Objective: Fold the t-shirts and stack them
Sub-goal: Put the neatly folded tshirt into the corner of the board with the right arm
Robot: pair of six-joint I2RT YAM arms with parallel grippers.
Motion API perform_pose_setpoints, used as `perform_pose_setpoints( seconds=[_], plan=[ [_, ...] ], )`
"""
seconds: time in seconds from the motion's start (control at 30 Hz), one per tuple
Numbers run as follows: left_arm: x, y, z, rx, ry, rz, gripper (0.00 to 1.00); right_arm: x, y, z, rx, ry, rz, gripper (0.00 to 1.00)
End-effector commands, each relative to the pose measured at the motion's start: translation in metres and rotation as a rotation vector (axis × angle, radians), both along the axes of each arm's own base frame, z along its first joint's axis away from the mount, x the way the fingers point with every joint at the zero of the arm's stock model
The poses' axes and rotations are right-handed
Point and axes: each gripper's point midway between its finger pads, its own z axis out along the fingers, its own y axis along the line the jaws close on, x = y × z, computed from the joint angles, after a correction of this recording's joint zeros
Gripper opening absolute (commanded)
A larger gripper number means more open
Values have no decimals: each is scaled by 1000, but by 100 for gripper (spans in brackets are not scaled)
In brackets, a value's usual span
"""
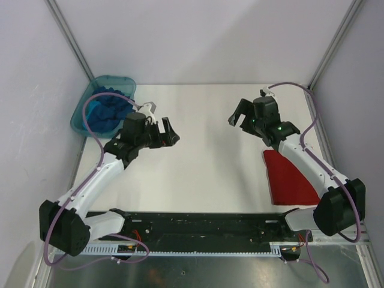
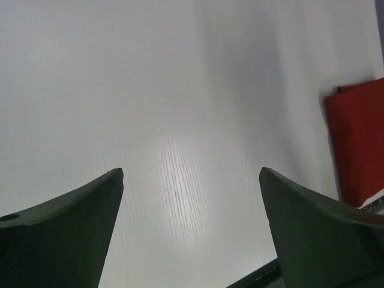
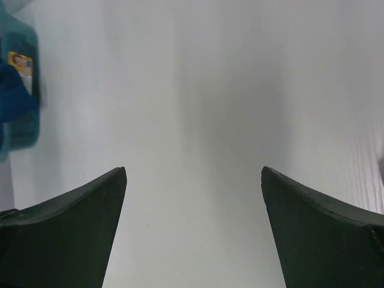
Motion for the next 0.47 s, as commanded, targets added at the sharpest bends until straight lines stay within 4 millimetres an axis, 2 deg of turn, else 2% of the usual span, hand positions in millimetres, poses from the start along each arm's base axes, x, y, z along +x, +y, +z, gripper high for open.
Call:
perform_pose_setpoints(
  seconds=[0.0, 0.2, 0.43],
  plan=[
    [11, 14, 57, 17, -178, 50, 99, 20, 9, 57, 35, -148, 43, 99],
    [10, 18, 77, -2, -213, 69, 99, 23, 7, 70, 52, -185, 25, 99],
    [10, 19, 83, -21, -212, 85, 99, 22, 3, 72, 54, -182, 15, 99]
  ],
)
